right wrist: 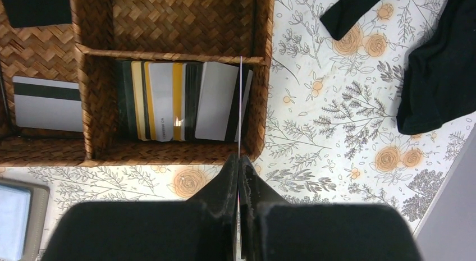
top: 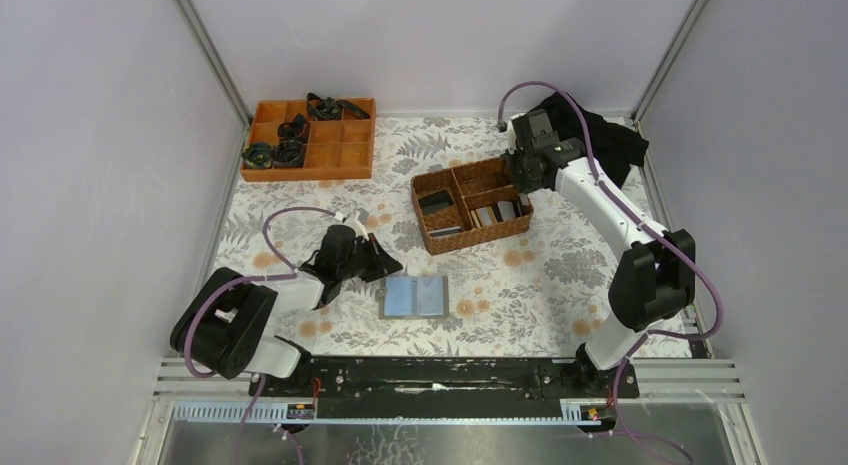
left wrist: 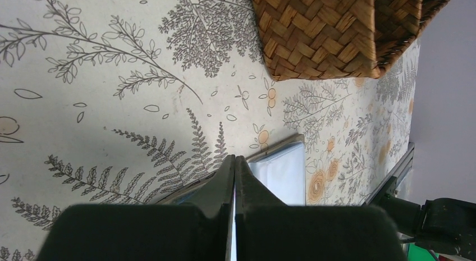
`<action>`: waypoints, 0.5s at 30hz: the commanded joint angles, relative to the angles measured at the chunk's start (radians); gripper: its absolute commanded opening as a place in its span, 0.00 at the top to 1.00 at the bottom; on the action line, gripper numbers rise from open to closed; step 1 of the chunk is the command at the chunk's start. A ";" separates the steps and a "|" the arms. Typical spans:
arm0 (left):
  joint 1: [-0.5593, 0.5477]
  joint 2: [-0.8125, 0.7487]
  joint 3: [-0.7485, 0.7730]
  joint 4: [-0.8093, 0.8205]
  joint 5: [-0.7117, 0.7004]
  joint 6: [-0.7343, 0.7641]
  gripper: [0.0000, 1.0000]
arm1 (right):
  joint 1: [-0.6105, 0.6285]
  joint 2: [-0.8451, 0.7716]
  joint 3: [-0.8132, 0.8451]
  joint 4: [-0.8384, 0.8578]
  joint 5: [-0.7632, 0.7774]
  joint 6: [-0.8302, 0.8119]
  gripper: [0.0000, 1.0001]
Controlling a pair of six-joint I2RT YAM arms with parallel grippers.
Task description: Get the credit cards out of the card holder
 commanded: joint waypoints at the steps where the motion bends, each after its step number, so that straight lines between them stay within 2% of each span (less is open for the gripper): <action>1: -0.005 0.023 0.016 0.045 0.016 0.012 1.00 | -0.019 0.027 0.049 -0.018 -0.027 -0.029 1.00; 15: 0.006 0.054 0.010 0.070 0.006 0.021 1.00 | -0.047 0.167 0.088 -0.038 -0.110 -0.044 1.00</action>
